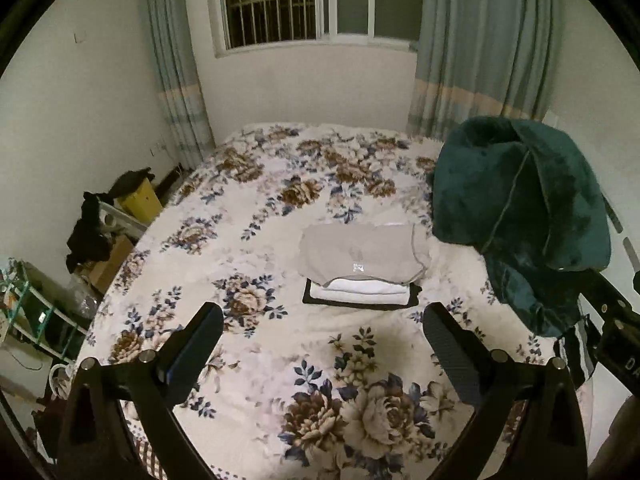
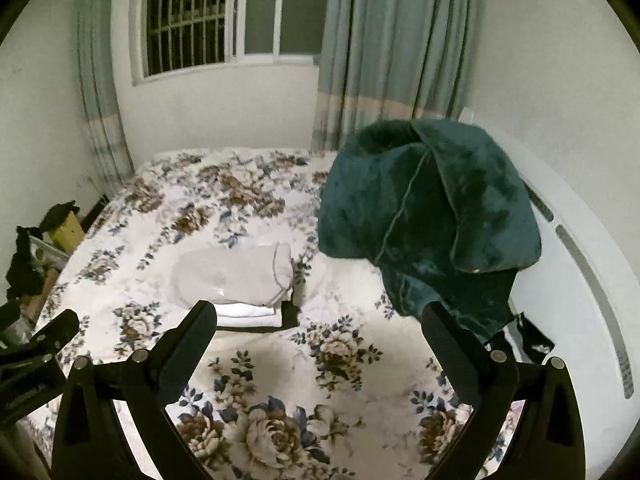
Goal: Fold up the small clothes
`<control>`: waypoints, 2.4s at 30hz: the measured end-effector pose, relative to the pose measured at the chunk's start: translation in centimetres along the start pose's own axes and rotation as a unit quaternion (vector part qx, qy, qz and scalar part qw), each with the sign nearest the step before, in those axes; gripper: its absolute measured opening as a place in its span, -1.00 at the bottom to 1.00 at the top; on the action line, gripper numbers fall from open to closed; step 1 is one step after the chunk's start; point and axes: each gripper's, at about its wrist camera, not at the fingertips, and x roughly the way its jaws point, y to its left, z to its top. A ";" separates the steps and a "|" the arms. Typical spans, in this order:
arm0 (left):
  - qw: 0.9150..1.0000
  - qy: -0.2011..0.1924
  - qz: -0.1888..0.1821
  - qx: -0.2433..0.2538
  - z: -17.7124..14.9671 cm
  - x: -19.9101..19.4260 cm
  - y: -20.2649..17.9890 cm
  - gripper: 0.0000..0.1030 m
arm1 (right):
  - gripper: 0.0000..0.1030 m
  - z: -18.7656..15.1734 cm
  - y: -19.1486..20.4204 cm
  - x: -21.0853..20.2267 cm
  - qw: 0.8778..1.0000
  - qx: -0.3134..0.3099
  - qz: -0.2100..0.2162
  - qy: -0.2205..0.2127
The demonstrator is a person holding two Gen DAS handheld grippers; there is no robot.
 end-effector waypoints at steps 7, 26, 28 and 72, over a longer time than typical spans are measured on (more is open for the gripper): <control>1.000 -0.029 0.003 -0.011 -0.8 -6.3 0.1 0.98 | 1.00 -0.2 -1.2 -8.4 0.999 -0.005 0.013 -0.032; 0.998 -0.057 0.009 -0.017 -3.0 -11.1 0.0 0.98 | 1.00 -1.8 -2.6 -12.8 0.998 -0.014 0.033 -0.044; 0.998 -0.061 0.010 -0.015 -3.1 -11.4 0.0 0.98 | 1.00 -1.9 -2.7 -13.0 0.998 -0.014 0.032 -0.045; 0.997 -0.075 0.013 -0.010 -3.5 -13.5 -0.9 1.00 | 1.00 -2.3 -3.4 -14.9 0.997 -0.004 0.051 -0.051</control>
